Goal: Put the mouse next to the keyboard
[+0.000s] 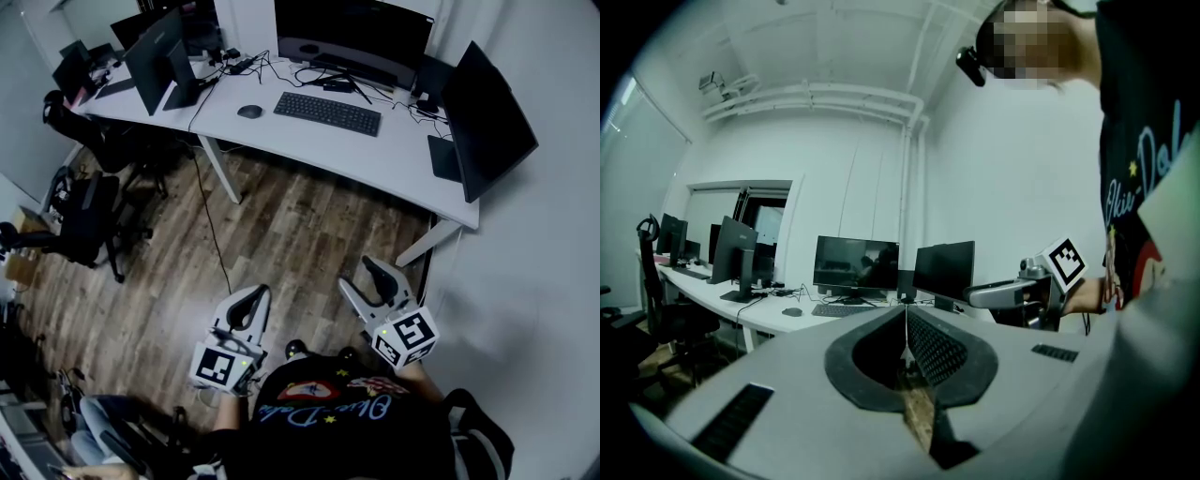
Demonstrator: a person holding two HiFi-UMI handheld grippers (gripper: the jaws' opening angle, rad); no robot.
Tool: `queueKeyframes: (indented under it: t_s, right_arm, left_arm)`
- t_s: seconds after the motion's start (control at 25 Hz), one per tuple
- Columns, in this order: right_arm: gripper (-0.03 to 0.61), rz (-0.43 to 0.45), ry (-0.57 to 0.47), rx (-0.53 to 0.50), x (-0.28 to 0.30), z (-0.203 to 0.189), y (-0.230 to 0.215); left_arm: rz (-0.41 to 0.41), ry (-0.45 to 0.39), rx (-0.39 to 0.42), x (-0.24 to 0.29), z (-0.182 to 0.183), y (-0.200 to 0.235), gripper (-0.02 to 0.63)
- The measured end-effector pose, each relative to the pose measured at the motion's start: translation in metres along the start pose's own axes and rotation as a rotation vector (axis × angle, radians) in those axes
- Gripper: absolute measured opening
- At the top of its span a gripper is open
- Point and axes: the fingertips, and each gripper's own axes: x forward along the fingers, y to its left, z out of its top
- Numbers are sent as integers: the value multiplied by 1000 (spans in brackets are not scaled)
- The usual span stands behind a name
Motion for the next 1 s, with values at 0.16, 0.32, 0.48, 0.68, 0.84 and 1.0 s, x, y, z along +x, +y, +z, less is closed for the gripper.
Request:
queueKeyframes:
  t_s: [0.16,0.32,0.48,0.68,0.84,1.0]
  right_arm:
    - [202,9,-1,4,14,-2,7]
    - [202,11,-5,0,30,-1,14]
    - [202,13,-2,-4,46,1,21]
    - [202,9,2,-10,65,3,34]
    - [202,34,-1,-14,74,2,43]
    - [202,44,13,-30,80,0,44]
  left_arm:
    - [0,-1,-7,-3,-2,16,3]
    - [6,-3,-16,-6,-4,35,3]
    - [4,-5,-14,-7,-4,52,3]
    - [-2,-16,-21,-14,-4,72,3]
    - [-7,4,-27,-12,-11,83,3]
    - [-38,4,-42,-3,-13,80,3]
